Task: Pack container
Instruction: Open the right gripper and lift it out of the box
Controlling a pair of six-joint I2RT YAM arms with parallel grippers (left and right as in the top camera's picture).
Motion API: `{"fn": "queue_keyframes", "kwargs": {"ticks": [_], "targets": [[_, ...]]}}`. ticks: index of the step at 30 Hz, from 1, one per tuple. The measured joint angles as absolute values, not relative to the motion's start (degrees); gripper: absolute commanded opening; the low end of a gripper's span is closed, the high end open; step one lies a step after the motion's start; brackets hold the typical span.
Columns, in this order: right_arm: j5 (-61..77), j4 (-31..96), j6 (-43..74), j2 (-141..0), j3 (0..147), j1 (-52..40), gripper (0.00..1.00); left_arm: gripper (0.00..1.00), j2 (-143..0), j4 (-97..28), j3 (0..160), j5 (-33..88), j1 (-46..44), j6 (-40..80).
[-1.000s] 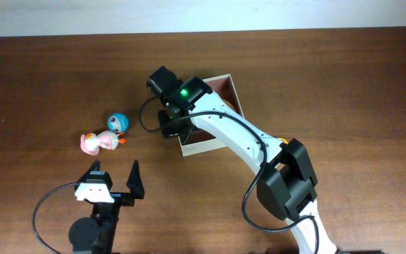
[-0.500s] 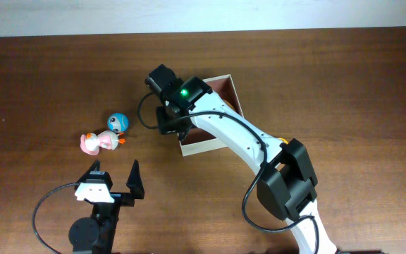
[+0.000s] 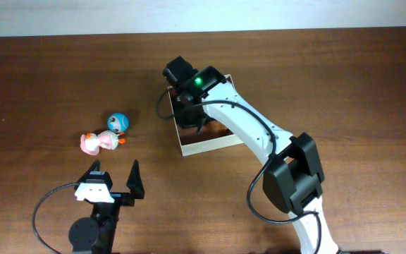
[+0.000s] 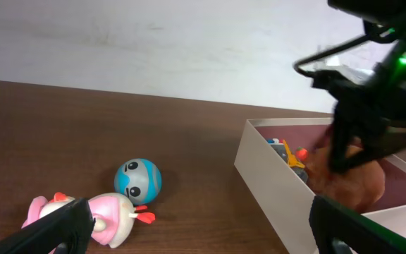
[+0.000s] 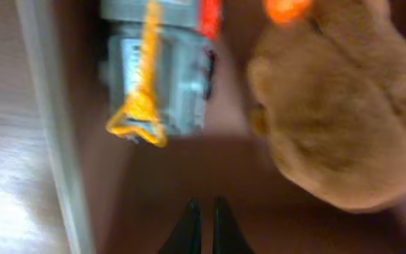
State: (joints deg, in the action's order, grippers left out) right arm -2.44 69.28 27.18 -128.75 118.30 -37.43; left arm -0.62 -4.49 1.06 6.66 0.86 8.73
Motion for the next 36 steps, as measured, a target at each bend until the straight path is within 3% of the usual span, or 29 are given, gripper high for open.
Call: {"fn": "queue_keyframes", "kwargs": {"ticks": [5, 13, 36], "targets": [[-6.5, 81.2, 26.5, -128.1, 122.6, -32.4, 0.04, 1.00, -0.6, -4.5, 1.1, 6.7, 0.9, 8.7], [-9.9, 89.7, 24.8, -125.8, 123.4, -21.5, 0.04, 1.00, -0.6, -4.5, 1.1, 6.7, 0.9, 8.7], [-3.6, 79.9, 20.7, -125.8, 110.8, -20.2, 0.04, 1.00, -0.6, -4.5, 1.1, 6.7, 0.9, 8.7]]}}
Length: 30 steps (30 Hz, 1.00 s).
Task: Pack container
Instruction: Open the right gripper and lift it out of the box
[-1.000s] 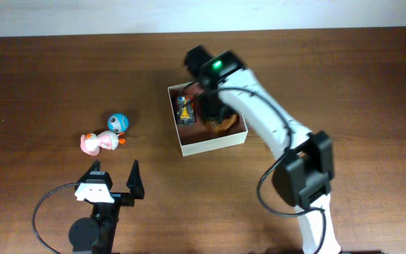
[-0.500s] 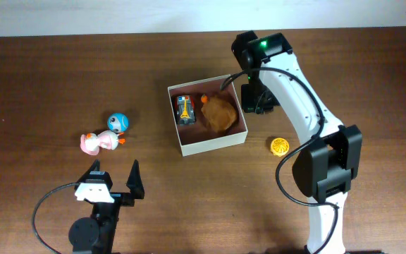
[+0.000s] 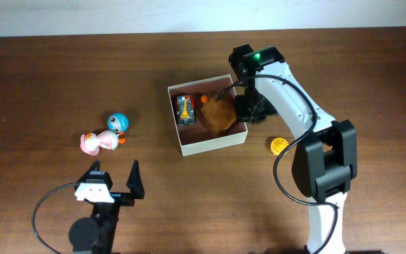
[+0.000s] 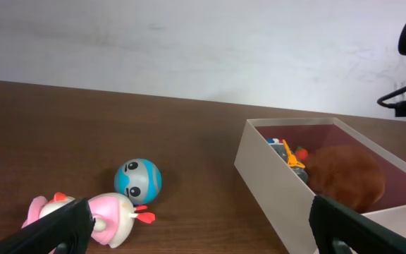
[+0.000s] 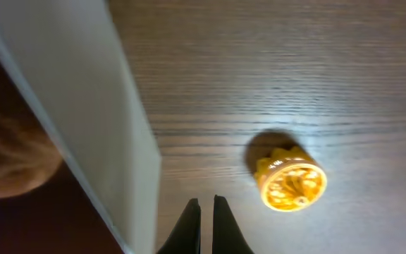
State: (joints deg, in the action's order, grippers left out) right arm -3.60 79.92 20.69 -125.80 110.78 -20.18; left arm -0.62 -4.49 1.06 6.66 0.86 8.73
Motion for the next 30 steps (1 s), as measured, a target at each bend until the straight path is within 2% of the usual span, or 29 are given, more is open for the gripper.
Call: {"fn": "queue_keyframes", "kwargs": {"ticks": [14, 27, 29, 30], "targets": [[7.3, 78.8, 23.3, -125.8, 110.8, -21.1, 0.04, 1.00, -0.6, -4.5, 1.1, 6.7, 0.9, 8.7], [9.5, 77.5, 25.8, -125.8, 110.8, -21.2, 0.04, 1.00, -0.6, -4.5, 1.1, 6.7, 0.9, 8.7], [8.0, 77.5, 25.7, -125.8, 110.8, -21.1, 0.12, 1.00, -0.6, -4.5, 1.1, 6.7, 0.9, 8.7], [7.3, 77.7, 25.6, -125.8, 110.8, -21.0, 0.29, 1.00, -0.6, -4.5, 1.1, 6.7, 0.9, 8.7]]}}
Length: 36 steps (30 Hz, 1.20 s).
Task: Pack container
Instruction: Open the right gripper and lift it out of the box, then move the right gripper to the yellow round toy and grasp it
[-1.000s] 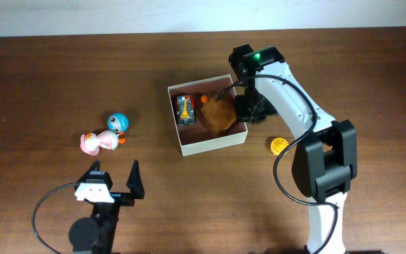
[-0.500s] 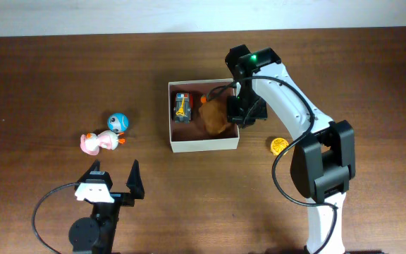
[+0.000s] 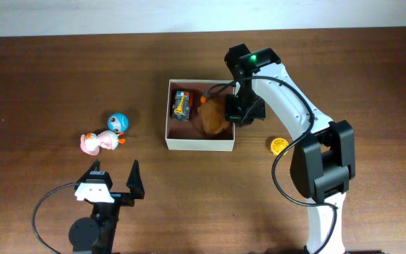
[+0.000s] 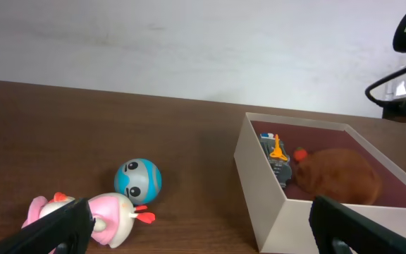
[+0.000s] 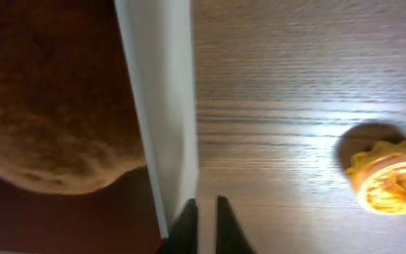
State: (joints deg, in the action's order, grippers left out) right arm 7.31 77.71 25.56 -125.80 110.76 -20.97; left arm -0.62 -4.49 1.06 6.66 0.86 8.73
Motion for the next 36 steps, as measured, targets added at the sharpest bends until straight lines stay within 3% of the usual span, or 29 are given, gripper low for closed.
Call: {"fn": "queue_keyframes", "kwargs": {"ticks": [1, 2, 4, 7, 24, 36], "targets": [[6.6, 78.0, 25.4, -125.8, 110.8, -20.8, 0.37, 0.99, -0.6, -4.5, 1.1, 6.7, 0.9, 8.7], [6.0, 78.3, 25.1, -125.8, 110.8, -20.6, 0.52, 1.00, -0.6, -4.5, 1.1, 6.7, 0.9, 8.7], [4.9, 79.9, 23.8, -125.8, 110.8, -19.7, 0.66, 1.00, -0.6, -4.5, 1.1, 6.7, 0.9, 8.7], [3.0, 82.7, 22.3, -125.6, 111.1, -17.5, 0.77, 1.00, -0.6, -4.5, 1.1, 6.7, 0.9, 8.7], [-4.2, 91.5, 17.8, -106.2, 110.1, -9.1, 0.88, 1.00, -0.6, -4.5, 1.1, 6.7, 0.9, 8.7], [-1.9, 74.0, 16.9, -104.8, 88.4, -6.8, 0.89, 1.00, -0.6, -4.5, 1.1, 6.7, 0.9, 8.7]]}}
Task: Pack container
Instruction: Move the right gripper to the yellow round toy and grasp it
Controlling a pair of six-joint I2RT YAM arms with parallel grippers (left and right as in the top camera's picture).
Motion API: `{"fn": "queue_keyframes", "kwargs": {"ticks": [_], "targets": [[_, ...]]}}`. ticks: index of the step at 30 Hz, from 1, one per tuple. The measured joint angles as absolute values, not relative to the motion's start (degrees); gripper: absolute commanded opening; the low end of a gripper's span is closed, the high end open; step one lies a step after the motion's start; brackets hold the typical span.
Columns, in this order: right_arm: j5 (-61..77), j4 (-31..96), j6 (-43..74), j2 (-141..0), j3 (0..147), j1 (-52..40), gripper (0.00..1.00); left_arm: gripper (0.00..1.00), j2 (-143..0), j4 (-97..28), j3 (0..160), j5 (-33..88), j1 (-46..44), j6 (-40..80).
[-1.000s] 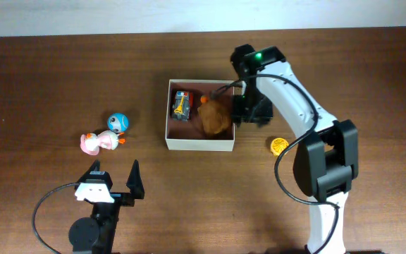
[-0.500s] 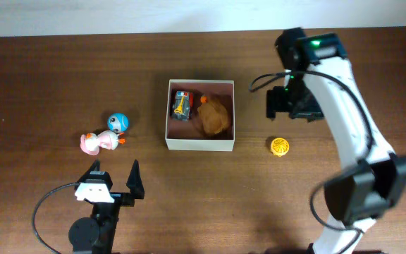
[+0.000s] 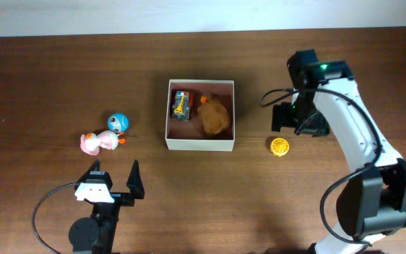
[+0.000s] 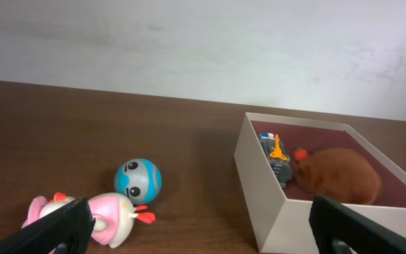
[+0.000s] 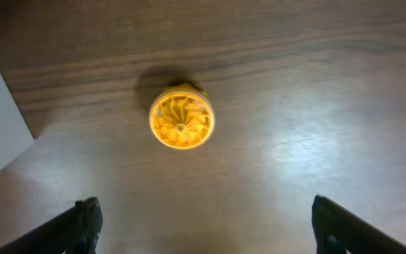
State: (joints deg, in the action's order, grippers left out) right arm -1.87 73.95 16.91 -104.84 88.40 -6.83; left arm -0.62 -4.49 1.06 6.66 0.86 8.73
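Note:
The white box (image 3: 200, 144) sits mid-table and holds a brown plush (image 3: 214, 117), a toy car (image 3: 182, 103) and a small orange piece (image 3: 204, 99). A yellow round toy (image 3: 280, 147) lies on the table right of the box. My right gripper (image 3: 298, 121) hangs open above it; in the wrist view the toy (image 5: 182, 117) lies ahead of the wide-apart fingers (image 5: 83, 220). A blue ball toy (image 3: 118, 122) and a pink duck (image 3: 97, 142) lie left of the box. My left gripper (image 3: 115, 180) rests open near the front edge, facing them.
The left wrist view shows the box wall (image 4: 259, 190) to the right, the blue ball toy (image 4: 137, 178) and the pink duck (image 4: 94, 219) to the left, with a pale wall behind the table. Bare wood lies between the toys and the box.
My right gripper was shut against the box's right wall; now it is further right, open, above the yellow toy. The box, the toys and the left arm have not moved.
My right gripper was shut low inside the tilted box beside the car and plush. Then it was shut outside the right wall. Then the box stood square to the table, slightly further left. Now the gripper is open over the yellow toy.

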Motion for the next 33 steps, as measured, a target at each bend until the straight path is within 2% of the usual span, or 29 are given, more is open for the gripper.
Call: {"fn": "queue_keyframes", "kwargs": {"ticks": [6, 13, 16, 17, 30, 33], "targets": [[-0.4, 63.3, 16.2, -104.9, 79.4, -6.8, 0.89, 1.00, -0.6, -4.5, 1.1, 6.7, 0.9, 8.7], [1.0, 51.1, 15.2, -105.0, 69.4, -6.8, 0.79, 1.00, -0.6, -4.5, 1.1, 6.6, 0.9, 8.7], [1.1, 49.3, 15.0, -105.0, 67.2, -6.8, 0.68, 1.00, -0.6, -4.5, 1.1, 6.7, 0.9, 8.7], [1.2, 48.8, 14.9, -105.0, 66.7, -6.8, 0.67, 1.00, -0.6, -4.5, 1.1, 6.7, 0.9, 8.7], [1.2, 44.7, 14.4, -106.0, 66.3, -6.8, 0.67, 0.99, -0.6, -4.5, 1.1, 6.7, 0.9, 8.7], [1.2, 44.5, 14.3, -106.9, 66.3, -6.8, 0.64, 1.00, -0.6, -4.5, 1.1, 6.7, 0.9, 8.7]]}}
